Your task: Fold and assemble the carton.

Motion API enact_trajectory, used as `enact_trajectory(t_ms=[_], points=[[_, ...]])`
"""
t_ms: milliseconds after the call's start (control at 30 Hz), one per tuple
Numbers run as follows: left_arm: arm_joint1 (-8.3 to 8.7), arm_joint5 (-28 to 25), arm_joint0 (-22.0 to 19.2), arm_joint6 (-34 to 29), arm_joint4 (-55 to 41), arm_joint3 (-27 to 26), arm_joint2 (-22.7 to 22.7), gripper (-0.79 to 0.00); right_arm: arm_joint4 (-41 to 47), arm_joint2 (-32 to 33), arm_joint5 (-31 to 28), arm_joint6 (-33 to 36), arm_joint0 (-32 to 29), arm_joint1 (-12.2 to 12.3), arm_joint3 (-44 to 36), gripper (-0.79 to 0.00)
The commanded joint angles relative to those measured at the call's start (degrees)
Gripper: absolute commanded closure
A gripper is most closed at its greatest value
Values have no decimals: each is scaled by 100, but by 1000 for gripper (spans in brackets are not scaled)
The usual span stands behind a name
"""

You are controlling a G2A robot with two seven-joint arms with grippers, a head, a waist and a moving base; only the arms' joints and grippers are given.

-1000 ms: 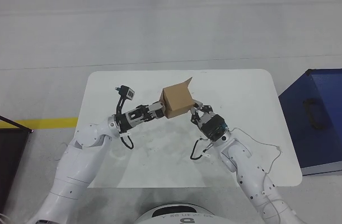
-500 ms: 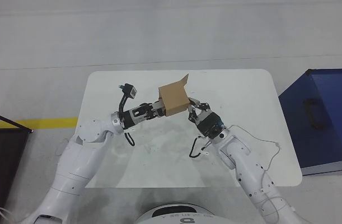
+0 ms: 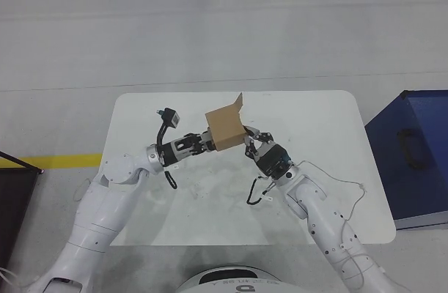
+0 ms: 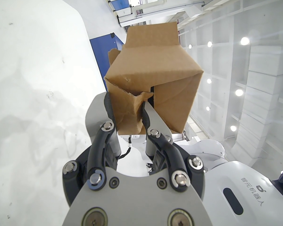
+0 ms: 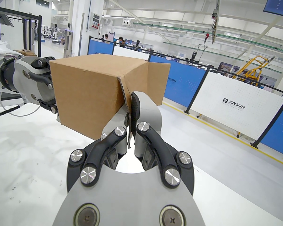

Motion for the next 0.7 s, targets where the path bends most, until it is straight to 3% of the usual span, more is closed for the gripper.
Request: enact_trajectory(t_ms=[0, 267, 667], points=[[-2, -31, 17, 41, -78, 12, -22, -175, 18, 22, 6, -23, -11, 3, -11, 0], [-6, 53, 42, 50, -326, -40, -56, -188, 16, 55, -22, -77, -84, 17, -89, 0], [-13, 476, -38, -135, -508, -4, 29, -145, -153, 43, 24, -141, -165, 33, -189, 0]])
